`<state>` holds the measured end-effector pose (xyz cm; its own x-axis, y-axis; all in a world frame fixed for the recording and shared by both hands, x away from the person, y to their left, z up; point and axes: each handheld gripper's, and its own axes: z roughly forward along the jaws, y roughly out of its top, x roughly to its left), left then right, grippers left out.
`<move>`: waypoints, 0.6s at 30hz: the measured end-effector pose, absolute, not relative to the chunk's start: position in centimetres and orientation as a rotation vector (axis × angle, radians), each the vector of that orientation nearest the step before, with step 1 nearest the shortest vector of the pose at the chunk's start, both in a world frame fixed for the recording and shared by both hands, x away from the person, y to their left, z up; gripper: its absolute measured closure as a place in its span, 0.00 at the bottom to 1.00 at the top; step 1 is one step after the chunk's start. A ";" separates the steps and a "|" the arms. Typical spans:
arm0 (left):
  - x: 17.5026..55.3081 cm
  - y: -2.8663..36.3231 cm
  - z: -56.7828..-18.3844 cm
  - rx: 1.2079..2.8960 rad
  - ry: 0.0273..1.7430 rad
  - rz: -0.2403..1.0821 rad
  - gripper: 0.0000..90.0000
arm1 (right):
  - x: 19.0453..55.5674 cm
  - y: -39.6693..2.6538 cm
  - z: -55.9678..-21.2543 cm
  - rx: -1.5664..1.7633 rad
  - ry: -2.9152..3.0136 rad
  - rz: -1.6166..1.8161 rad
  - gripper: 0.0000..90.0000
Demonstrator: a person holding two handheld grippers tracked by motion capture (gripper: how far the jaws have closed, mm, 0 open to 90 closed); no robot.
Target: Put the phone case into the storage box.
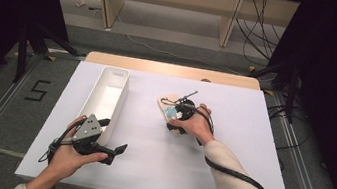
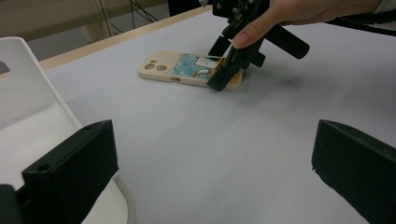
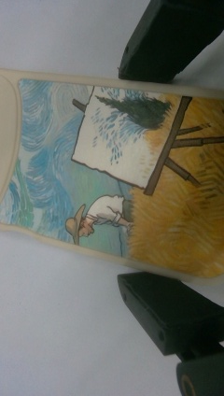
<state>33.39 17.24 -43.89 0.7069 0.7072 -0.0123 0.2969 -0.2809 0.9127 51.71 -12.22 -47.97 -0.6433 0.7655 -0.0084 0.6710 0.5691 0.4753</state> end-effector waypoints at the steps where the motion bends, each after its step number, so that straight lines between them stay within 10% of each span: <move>1: 33.4 17.2 -43.9 1.868 0.783 0.491 0.00 | 51.7 -12.2 -47.9 1.208 2.587 0.645 0.06; 18: 33.4 17.2 -43.9 1.871 0.781 0.493 0.00 | 51.7 -11.9 -47.8 1.272 2.551 0.622 0.09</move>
<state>33.38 17.24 -43.89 0.7075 0.7067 -0.0098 0.2959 -0.2836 0.9121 51.66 -11.94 -47.80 -0.5994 0.8004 -0.0106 0.7057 0.5347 0.4649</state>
